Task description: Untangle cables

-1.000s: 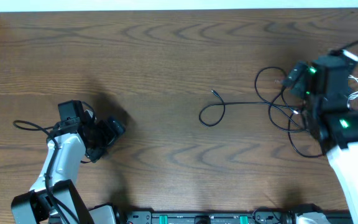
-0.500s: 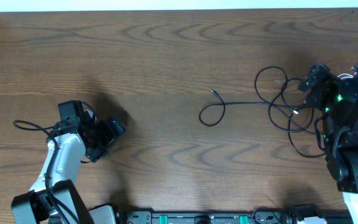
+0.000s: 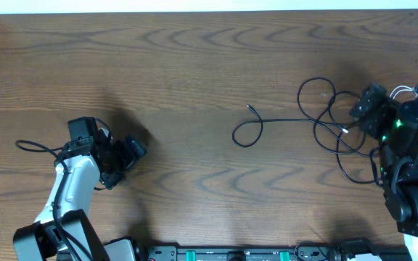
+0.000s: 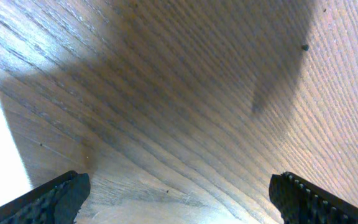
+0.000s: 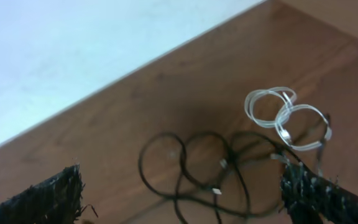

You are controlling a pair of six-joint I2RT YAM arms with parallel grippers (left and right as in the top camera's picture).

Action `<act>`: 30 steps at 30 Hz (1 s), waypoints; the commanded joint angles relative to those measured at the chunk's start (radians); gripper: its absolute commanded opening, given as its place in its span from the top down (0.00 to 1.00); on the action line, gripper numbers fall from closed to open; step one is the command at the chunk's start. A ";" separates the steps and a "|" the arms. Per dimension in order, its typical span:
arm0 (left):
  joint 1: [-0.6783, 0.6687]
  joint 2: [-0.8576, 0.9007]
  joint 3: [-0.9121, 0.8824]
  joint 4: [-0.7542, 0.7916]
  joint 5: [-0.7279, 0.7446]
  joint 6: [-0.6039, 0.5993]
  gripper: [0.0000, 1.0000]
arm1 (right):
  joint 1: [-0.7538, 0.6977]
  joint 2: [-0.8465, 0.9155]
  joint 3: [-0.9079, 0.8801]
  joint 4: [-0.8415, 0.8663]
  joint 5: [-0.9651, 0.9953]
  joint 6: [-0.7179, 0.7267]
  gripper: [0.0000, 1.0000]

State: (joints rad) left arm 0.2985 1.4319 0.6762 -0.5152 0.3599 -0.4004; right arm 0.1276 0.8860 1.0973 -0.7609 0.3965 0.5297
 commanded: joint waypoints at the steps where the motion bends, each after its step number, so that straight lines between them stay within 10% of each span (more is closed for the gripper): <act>1: 0.003 0.006 -0.007 0.000 -0.014 -0.005 0.02 | -0.002 -0.043 -0.002 -0.058 0.011 -0.007 0.01; 13: 0.003 0.006 -0.007 0.000 -0.014 -0.005 0.02 | -0.002 -0.188 -0.002 -0.380 0.012 -0.008 0.01; 30: 0.003 0.006 -0.007 0.000 -0.014 -0.005 0.02 | -0.002 -0.471 -0.005 -0.396 -0.001 -0.009 0.01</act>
State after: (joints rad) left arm 0.2985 1.4319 0.6762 -0.5152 0.3599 -0.4004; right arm 0.1276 0.4706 1.0966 -1.1553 0.3958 0.5293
